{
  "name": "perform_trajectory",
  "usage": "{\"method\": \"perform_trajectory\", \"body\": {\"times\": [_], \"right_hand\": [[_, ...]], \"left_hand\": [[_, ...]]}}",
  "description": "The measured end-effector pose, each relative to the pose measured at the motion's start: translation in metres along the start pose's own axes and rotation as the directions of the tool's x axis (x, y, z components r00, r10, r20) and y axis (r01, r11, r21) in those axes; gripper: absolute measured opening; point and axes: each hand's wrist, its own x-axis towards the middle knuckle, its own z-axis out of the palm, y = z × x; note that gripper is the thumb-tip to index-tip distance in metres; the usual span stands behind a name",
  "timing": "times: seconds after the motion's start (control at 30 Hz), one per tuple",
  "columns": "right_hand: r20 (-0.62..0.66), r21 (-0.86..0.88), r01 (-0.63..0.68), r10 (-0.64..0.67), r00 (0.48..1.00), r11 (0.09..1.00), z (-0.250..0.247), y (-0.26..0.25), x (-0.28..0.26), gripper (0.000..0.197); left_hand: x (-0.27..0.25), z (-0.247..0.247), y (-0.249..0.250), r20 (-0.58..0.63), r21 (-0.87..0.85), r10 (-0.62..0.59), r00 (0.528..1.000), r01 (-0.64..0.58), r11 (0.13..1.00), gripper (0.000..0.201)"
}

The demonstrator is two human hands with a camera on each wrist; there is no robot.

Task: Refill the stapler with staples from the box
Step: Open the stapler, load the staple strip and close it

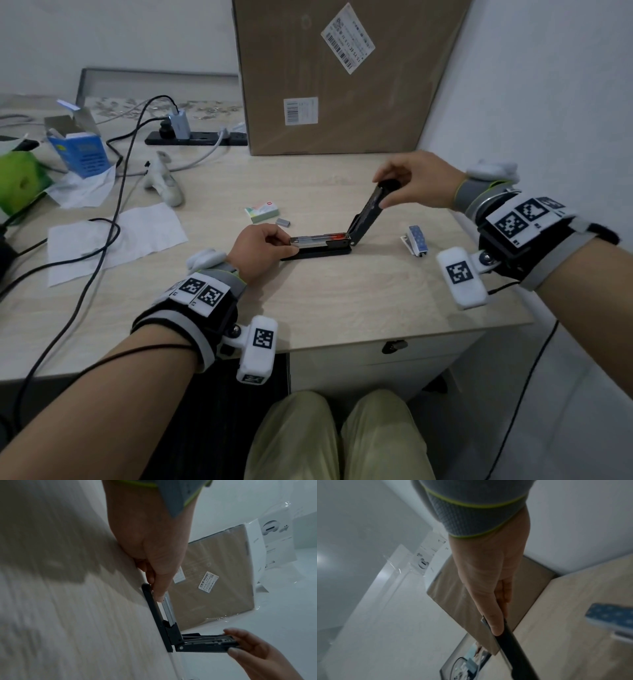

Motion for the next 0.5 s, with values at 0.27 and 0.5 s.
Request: {"method": "perform_trajectory", "body": {"times": [0.27,0.5], "right_hand": [[0.028,0.191,0.044,-0.05,0.998,0.981,0.049,-0.044,0.02,0.039],[0.138,-0.039,0.109,-0.102,0.985,0.993,0.097,-0.063,0.025,0.032]], "left_hand": [[-0.003,0.0,0.002,-0.015,0.006,-0.016,1.0,0.016,1.0,0.019],[-0.006,0.002,0.005,-0.015,0.068,0.001,1.0,0.0,0.998,0.016]]}}
